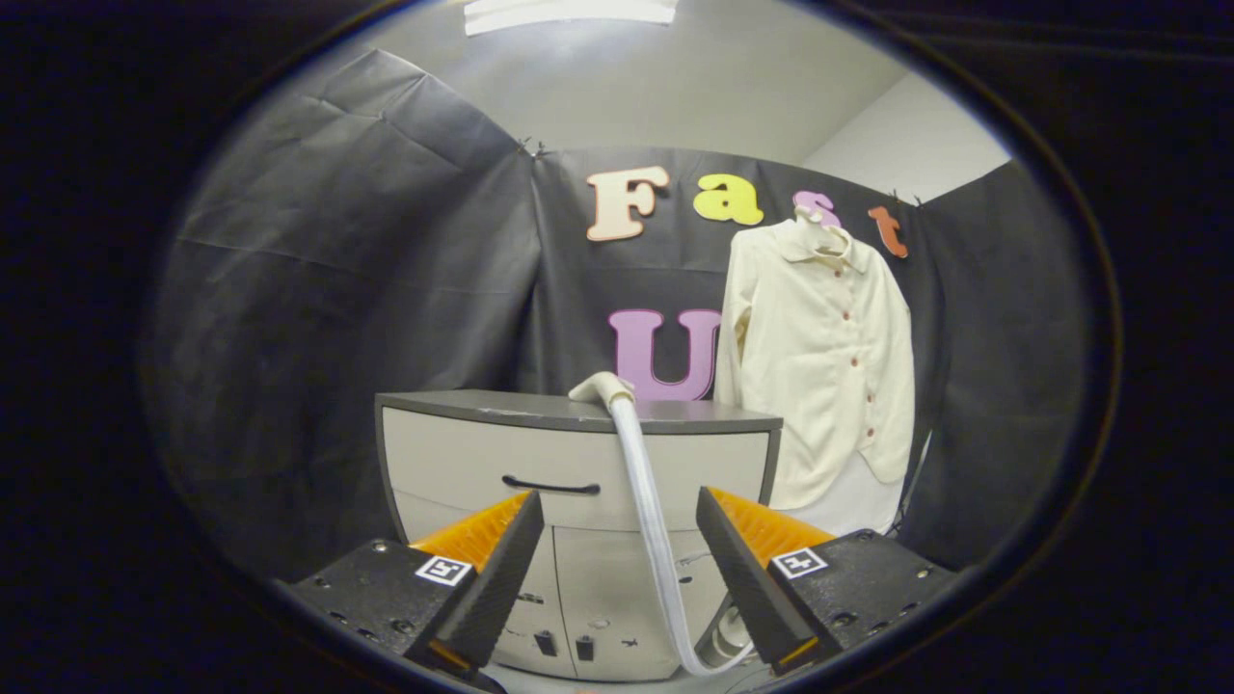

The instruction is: Iron the clothes twice with a garment steamer, once on the left side and once on the right side.

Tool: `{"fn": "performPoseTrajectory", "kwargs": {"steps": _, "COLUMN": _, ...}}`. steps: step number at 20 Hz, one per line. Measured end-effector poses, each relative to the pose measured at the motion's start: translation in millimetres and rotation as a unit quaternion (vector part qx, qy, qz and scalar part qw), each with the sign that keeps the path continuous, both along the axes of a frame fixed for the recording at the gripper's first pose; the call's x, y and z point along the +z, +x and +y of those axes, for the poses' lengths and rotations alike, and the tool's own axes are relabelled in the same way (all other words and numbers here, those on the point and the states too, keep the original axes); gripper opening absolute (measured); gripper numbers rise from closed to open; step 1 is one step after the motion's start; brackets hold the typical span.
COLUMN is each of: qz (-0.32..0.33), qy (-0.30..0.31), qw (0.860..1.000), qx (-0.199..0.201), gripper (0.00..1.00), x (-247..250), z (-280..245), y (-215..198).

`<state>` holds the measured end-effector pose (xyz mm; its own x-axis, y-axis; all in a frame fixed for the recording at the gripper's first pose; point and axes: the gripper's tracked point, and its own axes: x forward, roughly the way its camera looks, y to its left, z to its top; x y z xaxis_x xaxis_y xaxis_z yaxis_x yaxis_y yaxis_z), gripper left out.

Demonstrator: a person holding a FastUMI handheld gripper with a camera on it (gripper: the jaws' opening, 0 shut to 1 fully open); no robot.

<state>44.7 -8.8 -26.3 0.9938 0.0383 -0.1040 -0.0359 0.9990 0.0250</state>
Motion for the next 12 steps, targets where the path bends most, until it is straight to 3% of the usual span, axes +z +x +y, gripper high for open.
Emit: {"fn": "performPoseTrajectory", "kwargs": {"steps": 12, "qz": 0.031, "qy": -0.020, "qw": 0.999, "qx": 0.030, "gripper": 0.97, "x": 17, "z": -5, "y": 130}}
